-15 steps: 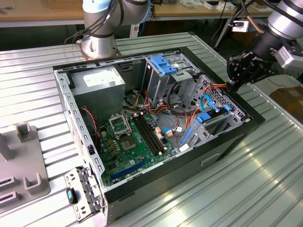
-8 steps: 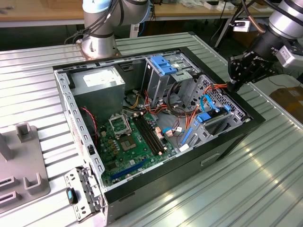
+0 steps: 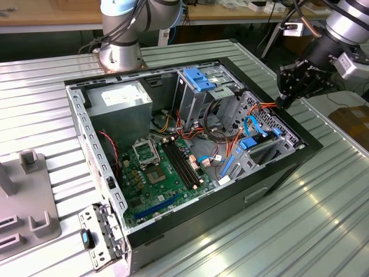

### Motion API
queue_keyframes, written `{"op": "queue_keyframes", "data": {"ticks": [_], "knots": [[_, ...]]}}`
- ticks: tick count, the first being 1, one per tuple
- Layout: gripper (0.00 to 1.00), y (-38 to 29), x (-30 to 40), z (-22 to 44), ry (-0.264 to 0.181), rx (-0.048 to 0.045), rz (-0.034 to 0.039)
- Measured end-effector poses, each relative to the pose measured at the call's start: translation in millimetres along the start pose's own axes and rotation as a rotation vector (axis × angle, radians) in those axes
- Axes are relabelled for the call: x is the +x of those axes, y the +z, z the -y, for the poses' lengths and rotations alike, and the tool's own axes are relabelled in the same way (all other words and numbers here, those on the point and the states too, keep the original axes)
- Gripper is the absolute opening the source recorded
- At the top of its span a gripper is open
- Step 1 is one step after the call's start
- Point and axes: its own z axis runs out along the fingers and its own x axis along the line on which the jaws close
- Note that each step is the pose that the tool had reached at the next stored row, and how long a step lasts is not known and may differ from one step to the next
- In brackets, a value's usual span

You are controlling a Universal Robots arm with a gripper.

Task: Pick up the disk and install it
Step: 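Insert the second disk wire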

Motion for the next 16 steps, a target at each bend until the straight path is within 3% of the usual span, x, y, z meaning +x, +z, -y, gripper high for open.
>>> {"op": "queue_keyframes", "data": {"ticks": [7,16], "knots": [[0.24,1.7,0.1,2.4,0.0,0.0138,0.007],[0.24,2.0,-0.1,3.1,0.0,0.0141,0.0072]]}}
